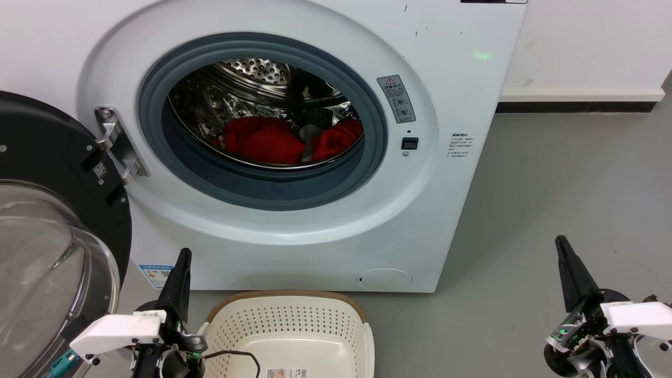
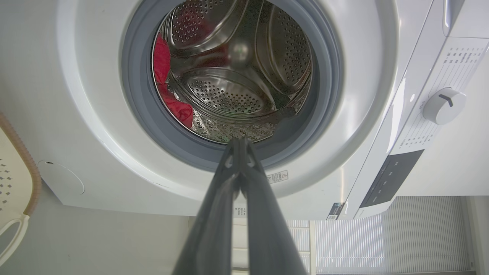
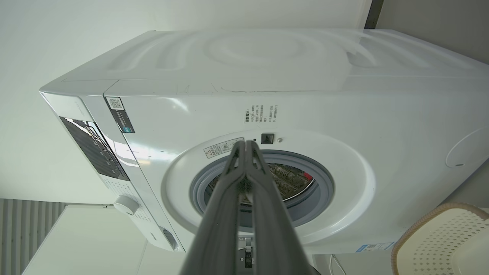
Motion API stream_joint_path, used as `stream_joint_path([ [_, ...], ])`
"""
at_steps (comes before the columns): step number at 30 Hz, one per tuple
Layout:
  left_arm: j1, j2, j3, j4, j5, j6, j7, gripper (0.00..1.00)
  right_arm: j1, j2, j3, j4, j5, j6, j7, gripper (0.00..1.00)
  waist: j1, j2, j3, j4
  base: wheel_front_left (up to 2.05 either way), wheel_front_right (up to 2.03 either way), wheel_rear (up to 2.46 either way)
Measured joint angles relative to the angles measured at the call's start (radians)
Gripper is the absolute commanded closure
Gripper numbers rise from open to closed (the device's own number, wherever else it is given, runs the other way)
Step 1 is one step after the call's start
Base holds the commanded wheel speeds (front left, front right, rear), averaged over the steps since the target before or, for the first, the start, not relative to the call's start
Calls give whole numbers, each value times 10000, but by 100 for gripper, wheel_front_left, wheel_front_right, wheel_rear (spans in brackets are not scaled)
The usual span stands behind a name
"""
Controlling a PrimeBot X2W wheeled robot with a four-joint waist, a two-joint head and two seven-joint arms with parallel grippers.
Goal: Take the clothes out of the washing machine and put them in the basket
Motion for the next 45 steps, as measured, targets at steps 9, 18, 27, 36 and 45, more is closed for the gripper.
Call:
stream_joint_path([
  [9,0,0,0,0,0,0,0,100,0,0,0,0,0,0,0,100,0,0,0,0,0,0,0],
  [18,0,0,0,0,0,0,0,100,0,0,0,0,0,0,0,100,0,0,0,0,0,0,0],
  [27,0,0,0,0,0,0,0,100,0,0,0,0,0,0,0,100,0,0,0,0,0,0,0],
  [36,0,0,0,0,0,0,0,100,0,0,0,0,0,0,0,100,0,0,0,0,0,0,0],
  [45,437,-46,-59,410,4,15,-61,0,444,17,25,393,2,-2,-63,0,0,0,2,-3,0,0,0],
])
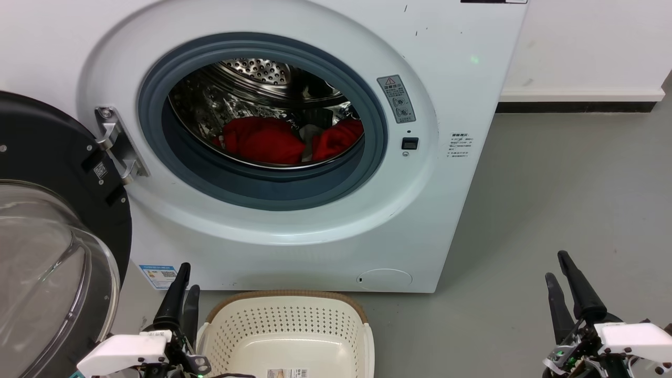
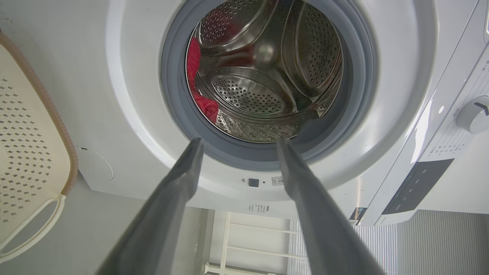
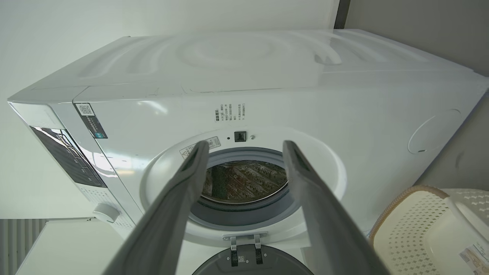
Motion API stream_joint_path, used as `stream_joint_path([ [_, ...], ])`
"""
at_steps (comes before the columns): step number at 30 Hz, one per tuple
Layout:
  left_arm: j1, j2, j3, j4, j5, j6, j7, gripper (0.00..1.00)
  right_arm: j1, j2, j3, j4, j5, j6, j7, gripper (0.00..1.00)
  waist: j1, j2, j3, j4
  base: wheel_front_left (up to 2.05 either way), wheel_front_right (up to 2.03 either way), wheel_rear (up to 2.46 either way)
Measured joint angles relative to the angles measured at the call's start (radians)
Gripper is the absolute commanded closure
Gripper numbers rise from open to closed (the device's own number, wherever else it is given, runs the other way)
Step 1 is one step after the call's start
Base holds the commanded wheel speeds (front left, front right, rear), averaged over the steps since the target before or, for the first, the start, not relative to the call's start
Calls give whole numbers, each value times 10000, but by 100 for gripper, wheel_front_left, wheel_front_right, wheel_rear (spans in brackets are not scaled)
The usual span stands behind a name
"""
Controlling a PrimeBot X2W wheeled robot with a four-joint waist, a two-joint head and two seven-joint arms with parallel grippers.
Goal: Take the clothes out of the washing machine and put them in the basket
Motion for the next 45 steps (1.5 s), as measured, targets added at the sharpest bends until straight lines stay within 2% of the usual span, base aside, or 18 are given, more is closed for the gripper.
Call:
stream_joint_path([
  [7,47,-2,-21,-222,159,0,-357,0,30,23,4,-21,-291,0,-343,0,0,0,-18,-14,0,0,0],
  [16,166,-6,230,-180,654,0,-779,0,30,38,-313,161,-1340,0,-750,0,0,0,-70,-27,0,0,0],
  [22,183,0,596,-178,1360,0,-1032,0,28,38,-474,75,-2491,0,-1011,0,0,0,-90,-61,0,0,0],
  [29,193,-2,1058,-418,2568,2,-1302,0,29,38,-704,-525,-4439,0,-1277,0,0,0,-83,-116,0,0,0],
  [37,193,4,1371,-1409,4408,499,-1576,0,30,38,-662,-1611,-7133,2,-1569,0,0,0,-50,-174,0,0,0],
  [45,476,10,911,-2339,6520,1565,-1843,0,79,38,-621,-2408,-9158,2,-1839,0,0,0,-39,-199,0,0,0],
])
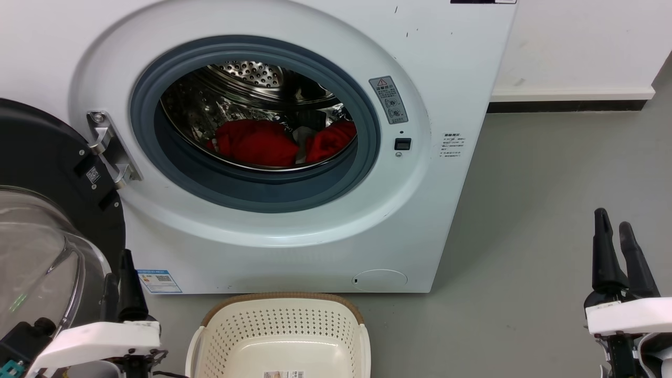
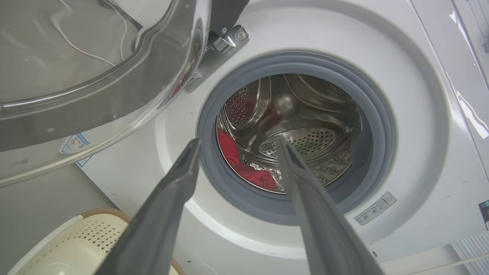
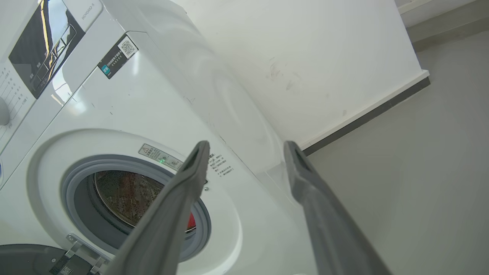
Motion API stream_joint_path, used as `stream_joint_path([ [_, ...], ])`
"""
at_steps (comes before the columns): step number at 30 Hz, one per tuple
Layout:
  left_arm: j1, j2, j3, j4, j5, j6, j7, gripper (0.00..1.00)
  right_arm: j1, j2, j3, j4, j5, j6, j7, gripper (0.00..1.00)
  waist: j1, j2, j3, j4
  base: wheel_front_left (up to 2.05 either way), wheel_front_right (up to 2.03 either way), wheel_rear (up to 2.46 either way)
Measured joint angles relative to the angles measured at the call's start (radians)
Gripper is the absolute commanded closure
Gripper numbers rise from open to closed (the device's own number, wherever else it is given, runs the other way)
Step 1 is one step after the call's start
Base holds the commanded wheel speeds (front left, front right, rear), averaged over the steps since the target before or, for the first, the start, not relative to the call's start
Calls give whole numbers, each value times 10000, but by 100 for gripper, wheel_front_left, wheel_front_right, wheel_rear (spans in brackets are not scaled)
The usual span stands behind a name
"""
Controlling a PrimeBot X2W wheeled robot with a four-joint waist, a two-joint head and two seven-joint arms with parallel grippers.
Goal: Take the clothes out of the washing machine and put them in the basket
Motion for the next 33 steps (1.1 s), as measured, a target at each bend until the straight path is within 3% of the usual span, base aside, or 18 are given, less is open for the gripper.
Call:
stream_joint_path([
  [12,312,4,-955,-1114,2537,780,-372,0,146,-2,374,-671,-2441,0,-380,0,0,0,2,-61,0,0,0],
  [24,501,19,-1816,-1574,4619,769,-690,0,361,-4,504,-631,-3956,0,-696,0,0,0,19,-161,0,0,0],
  [33,633,113,-2196,-1183,5465,295,-922,0,533,2,397,-514,-4828,4,-920,0,0,0,1,-212,0,0,0],
])
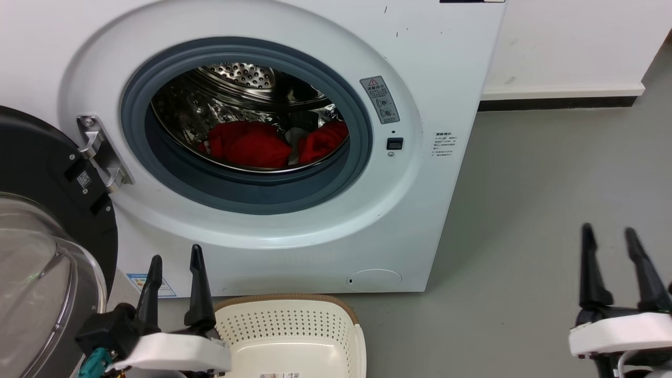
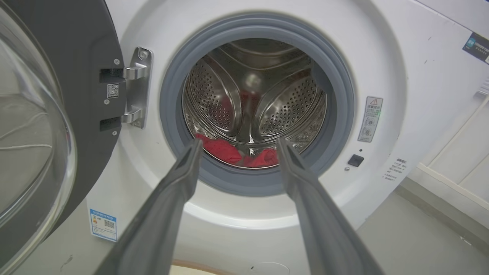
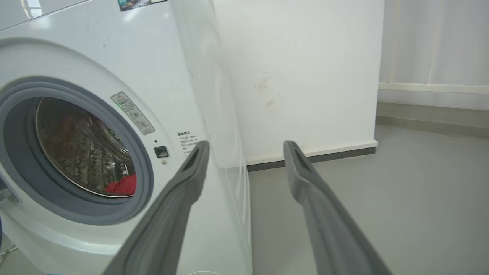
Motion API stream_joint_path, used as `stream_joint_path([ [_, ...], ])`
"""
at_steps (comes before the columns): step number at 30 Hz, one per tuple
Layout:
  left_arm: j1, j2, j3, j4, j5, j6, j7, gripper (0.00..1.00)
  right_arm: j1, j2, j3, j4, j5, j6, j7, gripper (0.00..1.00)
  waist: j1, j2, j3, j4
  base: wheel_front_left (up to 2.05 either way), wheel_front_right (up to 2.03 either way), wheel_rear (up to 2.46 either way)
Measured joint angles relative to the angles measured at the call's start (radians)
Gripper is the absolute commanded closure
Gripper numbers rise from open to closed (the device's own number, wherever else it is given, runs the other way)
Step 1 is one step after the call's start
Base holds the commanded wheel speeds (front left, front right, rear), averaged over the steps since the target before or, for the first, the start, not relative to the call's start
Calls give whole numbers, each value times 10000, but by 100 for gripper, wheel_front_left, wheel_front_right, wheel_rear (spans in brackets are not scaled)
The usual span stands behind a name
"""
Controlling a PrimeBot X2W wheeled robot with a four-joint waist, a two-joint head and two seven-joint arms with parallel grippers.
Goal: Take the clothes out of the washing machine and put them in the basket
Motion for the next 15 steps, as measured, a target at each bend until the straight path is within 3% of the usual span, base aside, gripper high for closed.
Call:
stream_joint_path([
  [5,84,157,-180,328,752,25,-117,0,8,-35,-29,69,-629,-2,-119,0,0,0,-13,-18,0,0,0],
  [15,82,550,-840,405,1829,489,-336,0,155,-29,359,226,-1475,-2,-347,0,0,0,-42,-90,0,0,0],
])
